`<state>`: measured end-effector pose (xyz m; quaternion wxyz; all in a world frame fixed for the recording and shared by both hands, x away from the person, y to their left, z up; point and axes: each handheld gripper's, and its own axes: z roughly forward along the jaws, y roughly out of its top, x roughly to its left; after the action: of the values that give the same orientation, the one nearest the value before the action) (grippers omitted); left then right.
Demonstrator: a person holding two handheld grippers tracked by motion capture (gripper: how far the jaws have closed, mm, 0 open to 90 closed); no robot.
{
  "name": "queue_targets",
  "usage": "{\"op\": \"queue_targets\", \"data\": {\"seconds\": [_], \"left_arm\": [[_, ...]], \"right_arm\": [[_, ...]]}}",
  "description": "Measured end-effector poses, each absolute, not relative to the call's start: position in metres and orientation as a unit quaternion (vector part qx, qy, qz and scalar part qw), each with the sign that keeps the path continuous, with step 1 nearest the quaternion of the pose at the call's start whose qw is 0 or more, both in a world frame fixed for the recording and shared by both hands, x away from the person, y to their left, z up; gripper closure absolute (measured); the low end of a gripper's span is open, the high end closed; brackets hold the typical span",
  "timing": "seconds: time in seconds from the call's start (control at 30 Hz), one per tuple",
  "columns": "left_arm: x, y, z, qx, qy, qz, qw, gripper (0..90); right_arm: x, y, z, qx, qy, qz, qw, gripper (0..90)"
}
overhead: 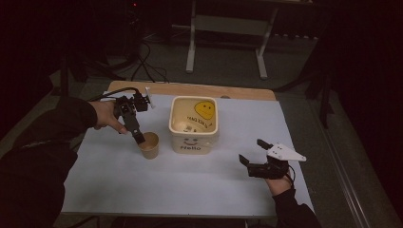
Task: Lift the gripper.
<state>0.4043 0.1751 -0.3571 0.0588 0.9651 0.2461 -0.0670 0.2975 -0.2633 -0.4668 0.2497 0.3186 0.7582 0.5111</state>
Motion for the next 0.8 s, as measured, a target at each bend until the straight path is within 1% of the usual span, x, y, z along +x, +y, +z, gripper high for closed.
{"op": "queue_targets", "data": {"seconds": [0.03,0.27,0.43,0.8], "left_arm": [[0.403,0.172,-0.356,0.97,0.227,-0.067,0.058,0.7],[0.402,0.165,-0.353,0.976,0.197,-0.064,0.07,0.7],[0.4,0.16,-0.353,0.982,0.161,-0.06,0.079,0.7],[0.397,0.151,-0.354,0.986,0.137,-0.052,0.077,1.3]], "right_arm": [[0.297,-0.263,-0.467,0.318,0.758,0.512,0.249,10.0],[0.297,-0.263,-0.467,0.316,0.76,0.511,0.248,10.0],[0.297,-0.263,-0.467,0.314,0.76,0.514,0.244,10.0],[0.296,-0.263,-0.467,0.31,0.761,0.516,0.241,10.0]]}}
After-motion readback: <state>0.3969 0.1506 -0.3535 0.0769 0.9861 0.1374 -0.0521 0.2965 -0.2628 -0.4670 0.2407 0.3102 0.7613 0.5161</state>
